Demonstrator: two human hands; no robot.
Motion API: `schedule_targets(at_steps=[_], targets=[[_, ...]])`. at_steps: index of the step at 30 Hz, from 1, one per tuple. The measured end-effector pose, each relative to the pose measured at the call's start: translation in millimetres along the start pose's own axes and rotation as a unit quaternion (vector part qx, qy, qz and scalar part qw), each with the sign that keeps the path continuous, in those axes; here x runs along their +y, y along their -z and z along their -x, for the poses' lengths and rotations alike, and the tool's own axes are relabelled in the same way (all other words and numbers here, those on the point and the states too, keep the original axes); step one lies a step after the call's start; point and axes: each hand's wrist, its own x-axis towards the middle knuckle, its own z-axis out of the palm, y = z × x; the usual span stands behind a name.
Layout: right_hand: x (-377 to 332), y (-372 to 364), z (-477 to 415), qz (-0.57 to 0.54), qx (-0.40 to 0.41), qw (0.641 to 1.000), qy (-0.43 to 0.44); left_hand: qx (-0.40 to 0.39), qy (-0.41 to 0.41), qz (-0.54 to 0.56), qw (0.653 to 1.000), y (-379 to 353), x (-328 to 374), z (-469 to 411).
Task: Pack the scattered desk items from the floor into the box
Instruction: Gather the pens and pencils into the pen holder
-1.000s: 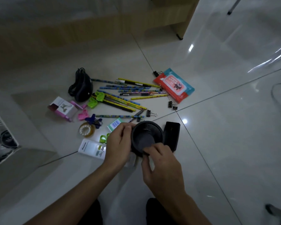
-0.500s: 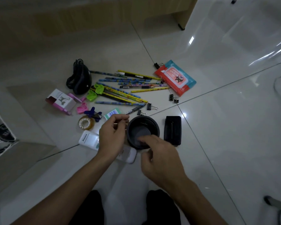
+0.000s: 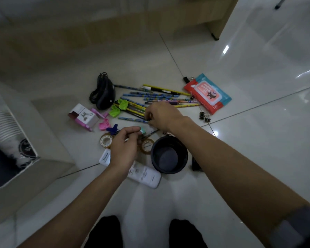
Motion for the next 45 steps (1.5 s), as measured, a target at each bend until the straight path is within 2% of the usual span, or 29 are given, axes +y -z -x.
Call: schedule_targets(at_steps=[5,10,12,15,17,20,24,26,29,33,34,36,38,41,45], targets=[[5,-3,-4,0.008,-0.002,1.0,0.022,-0.016,0.043,0.009,0.999,6,1,-5],[20,6,10,-0.14,0.068,0.986,0.061,-0.051,0.075,0.059,0.994,-8,9,-11],[23,6,14,-0.154,0.039,0.982,0.107,-0.057,0.059,0.053,0.995,-13,13,-15],[33,2,10,-0.186,0.029,0.976,0.106,-0.014,0.045,0.063,0.997,-17,16,-20],[40,-4,5,-0.134,0.007,0.987,0.092,0.013,0.047,0.059,0.997,-14,13,-23],[41,-18,0,-0.046,-0.058,0.994,0.076,0.013,0.051,0.038,0.998,-7,10,-26],[42,-14,1,-0.021,-0.036,0.995,0.086,-0.005,0.072,0.033,0.997,-3,11,-23],[47,-4,3,-0.057,-0.006,0.996,0.074,0.004,0.073,0.042,0.996,-4,12,-19],[45,10,8,-0.184,0.028,0.981,0.05,0.016,0.068,0.059,0.996,-9,14,-13],[20,12,8,-0.279,-0.049,0.957,0.064,-0.042,0.079,0.02,0.996,-18,18,-16],[19,11,6,-0.309,-0.048,0.948,0.052,-0.032,0.08,0.019,0.996,-19,19,-19],[19,8,0,-0.36,0.004,0.933,0.001,0.002,0.102,0.048,0.994,-17,21,-26],[20,5,-8,-0.289,0.059,0.955,-0.013,0.025,0.131,0.093,0.987,-11,20,-34],[7,-5,-17,-0.086,0.028,0.996,0.001,0.008,0.151,0.162,0.975,-4,17,-38],[-15,-14,-25,0.095,0.043,0.994,0.013,-0.001,0.138,0.127,0.982,-2,20,-36]])
